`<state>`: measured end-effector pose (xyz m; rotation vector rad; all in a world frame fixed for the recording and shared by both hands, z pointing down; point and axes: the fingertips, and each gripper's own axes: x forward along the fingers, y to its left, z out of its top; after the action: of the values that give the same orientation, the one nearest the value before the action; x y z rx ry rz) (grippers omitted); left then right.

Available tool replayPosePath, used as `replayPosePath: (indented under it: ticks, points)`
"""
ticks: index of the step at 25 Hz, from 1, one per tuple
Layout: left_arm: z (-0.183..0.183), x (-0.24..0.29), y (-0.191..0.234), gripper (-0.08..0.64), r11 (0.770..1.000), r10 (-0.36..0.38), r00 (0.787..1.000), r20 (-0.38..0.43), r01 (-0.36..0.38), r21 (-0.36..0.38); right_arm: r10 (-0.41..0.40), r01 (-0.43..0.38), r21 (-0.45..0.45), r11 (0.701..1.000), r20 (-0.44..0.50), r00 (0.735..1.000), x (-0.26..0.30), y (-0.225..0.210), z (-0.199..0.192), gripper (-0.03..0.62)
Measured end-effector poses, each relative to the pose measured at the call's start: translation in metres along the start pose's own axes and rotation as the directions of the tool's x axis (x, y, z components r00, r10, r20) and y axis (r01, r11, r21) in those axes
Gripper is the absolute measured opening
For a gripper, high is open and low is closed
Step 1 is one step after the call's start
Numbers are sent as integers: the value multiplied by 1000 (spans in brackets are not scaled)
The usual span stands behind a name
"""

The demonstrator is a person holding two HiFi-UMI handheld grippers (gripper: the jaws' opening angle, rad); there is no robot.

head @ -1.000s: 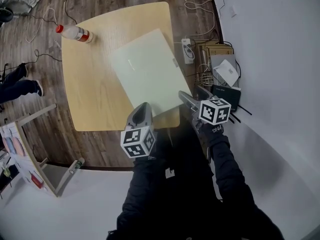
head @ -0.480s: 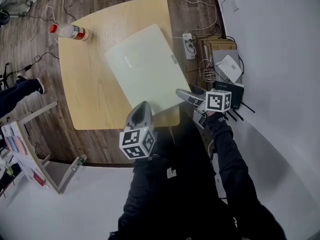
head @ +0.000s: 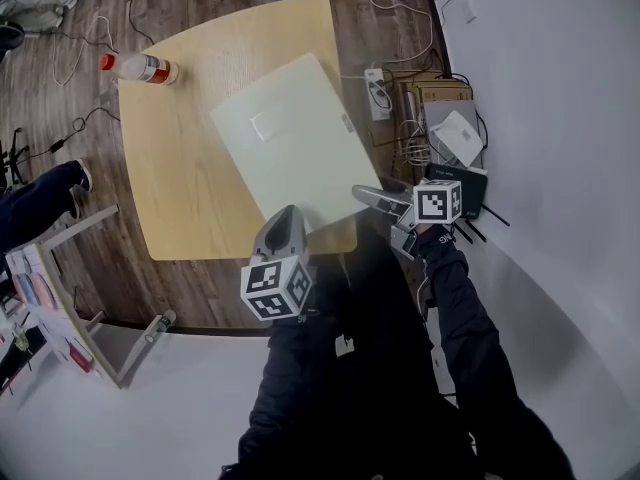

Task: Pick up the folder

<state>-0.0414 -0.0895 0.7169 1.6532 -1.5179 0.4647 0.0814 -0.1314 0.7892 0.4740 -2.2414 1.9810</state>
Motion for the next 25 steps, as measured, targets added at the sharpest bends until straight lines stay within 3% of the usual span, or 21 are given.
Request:
replayPosePath:
  ticks: [9,14,25]
  points:
    - [9,-13,-9,34,1000,11,999,33,-11,1,-9,8,40,999,42,999,-31,17,3,325]
    - [20,-30,-11,34,1000,20,998,62,-20,-3,-24,23,11,1000,84,996,-40,38,9,313]
    - [59,-80,3,34,999,49,985,164,-45,-28,-34,38,-123,992,33,999,-36,107,-2,301]
